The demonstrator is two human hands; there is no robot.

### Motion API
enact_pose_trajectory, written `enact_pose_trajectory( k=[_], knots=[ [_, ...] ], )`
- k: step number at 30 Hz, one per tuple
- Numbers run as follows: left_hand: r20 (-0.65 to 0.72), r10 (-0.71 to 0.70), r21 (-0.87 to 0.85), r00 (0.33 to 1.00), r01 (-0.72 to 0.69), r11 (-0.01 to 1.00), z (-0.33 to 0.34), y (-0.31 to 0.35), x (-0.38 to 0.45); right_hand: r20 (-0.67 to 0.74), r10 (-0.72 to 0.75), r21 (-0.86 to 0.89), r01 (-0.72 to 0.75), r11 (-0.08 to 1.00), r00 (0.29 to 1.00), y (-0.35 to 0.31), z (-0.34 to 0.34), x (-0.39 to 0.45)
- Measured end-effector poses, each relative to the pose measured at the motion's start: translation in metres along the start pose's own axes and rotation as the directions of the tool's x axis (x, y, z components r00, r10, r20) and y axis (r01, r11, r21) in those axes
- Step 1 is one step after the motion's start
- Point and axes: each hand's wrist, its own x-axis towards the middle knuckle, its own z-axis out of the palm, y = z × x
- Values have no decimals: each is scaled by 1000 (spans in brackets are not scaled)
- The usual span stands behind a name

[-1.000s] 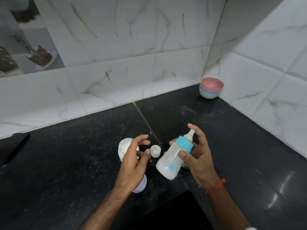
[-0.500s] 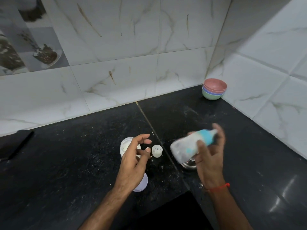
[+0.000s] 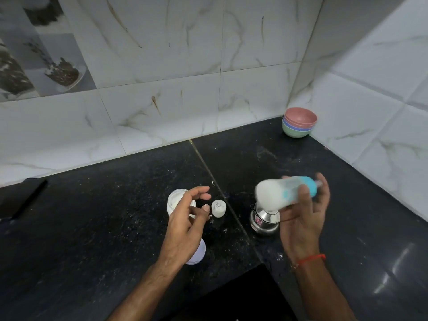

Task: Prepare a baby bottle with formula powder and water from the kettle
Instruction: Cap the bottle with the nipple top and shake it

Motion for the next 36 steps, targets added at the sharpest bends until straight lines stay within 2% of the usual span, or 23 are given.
enact_pose_trajectory(
  k=[1, 2, 4, 5, 6, 9, 10, 13, 14, 15, 18, 19, 21, 23, 24, 25, 27, 28, 29, 31, 32, 33, 36],
  knots=[
    [0, 0, -2, 1000, 0, 1000, 0, 0, 0, -49, 1, -4, -1, 1000, 999, 2, -1, 0],
    [3, 2, 1, 1000, -2, 1000, 0, 0, -1, -1, 20, -66, -20, 998, 1000, 5, -3, -1],
    [10, 10, 9, 1000, -10, 1000, 1, 1, -1, 261, 142, -294, -61, 954, 955, 7, -1, -13],
    [13, 10, 10, 1000, -10, 1000, 2, 0, -1, 324, 170, -338, -54, 940, 931, 6, 0, -17],
    [13, 10, 12, 1000, -11, 1000, 1, 0, 0, 303, 127, -299, -32, 954, 945, 7, -1, -16],
    [3, 7, 15, 1000, -8, 1000, 0, -1, 2, -45, -1, -27, 0, 1000, 999, 9, 3, -5],
    [4, 3, 13, 1000, -3, 1000, 0, -2, 1, -83, 3, -40, -6, 999, 997, 11, -1, -3],
    [16, -3, 10, 1000, 3, 1000, 0, -2, -1, 233, 144, -317, -65, 946, 962, 11, 2, -15],
    [20, -5, 14, 1000, 4, 1000, 0, -2, -1, 284, 142, -341, -38, 939, 948, 10, 2, -17],
    [20, -7, 15, 1000, 6, 1000, 0, -3, -1, 241, 84, -298, -9, 955, 967, 9, 4, -15],
    [6, -19, 7, 1000, 19, 1000, -2, -5, 0, -106, -27, -47, 22, 999, 994, 9, 3, -1],
    [6, -23, 8, 1000, 23, 1000, -3, -6, -1, -103, -11, -79, 3, 997, 995, 9, 3, 0],
    [15, -20, 24, 1000, 20, 1000, -2, -6, -1, 147, 107, -319, -55, 946, 983, 12, 3, -8],
    [17, -12, 37, 1000, 12, 999, -2, -6, 0, 291, 183, -390, -58, 919, 939, 14, 2, -18],
    [12, -11, 33, 1000, 11, 999, -3, -6, 1, 240, 127, -315, -46, 948, 963, 14, 3, -17],
    [5, -12, 27, 1000, 12, 1000, -3, -6, 2, 98, 64, -200, -44, 979, 993, 14, 4, -12],
    [-8, -12, 23, 1000, 12, 1000, -4, -6, 4, -157, 22, -22, -26, 999, 987, 16, 3, -5],
    [-6, -13, 27, 1000, 13, 1000, -4, -6, 4, -179, 27, -46, -35, 998, 983, 19, 1, -5],
    [0, -14, 31, 1000, 14, 999, -4, -7, 4, -118, 52, -130, -68, 989, 992, 22, 2, -8],
    [8, -13, 37, 1000, 12, 999, -3, -7, 4, 127, 166, -345, -113, 932, 978, 25, 5, -22],
    [9, -12, 38, 1000, 12, 999, -3, -7, 4, 184, 180, -377, -100, 921, 966, 24, 4, -25],
    [8, -11, 36, 1000, 10, 999, -3, -7, 4, 146, 131, -337, -75, 938, 981, 22, 3, -22],
    [-2, -6, 24, 1000, 6, 1000, -4, -6, 4, -194, 15, -12, -17, 1000, 981, 14, 2, -3]
  ],
)
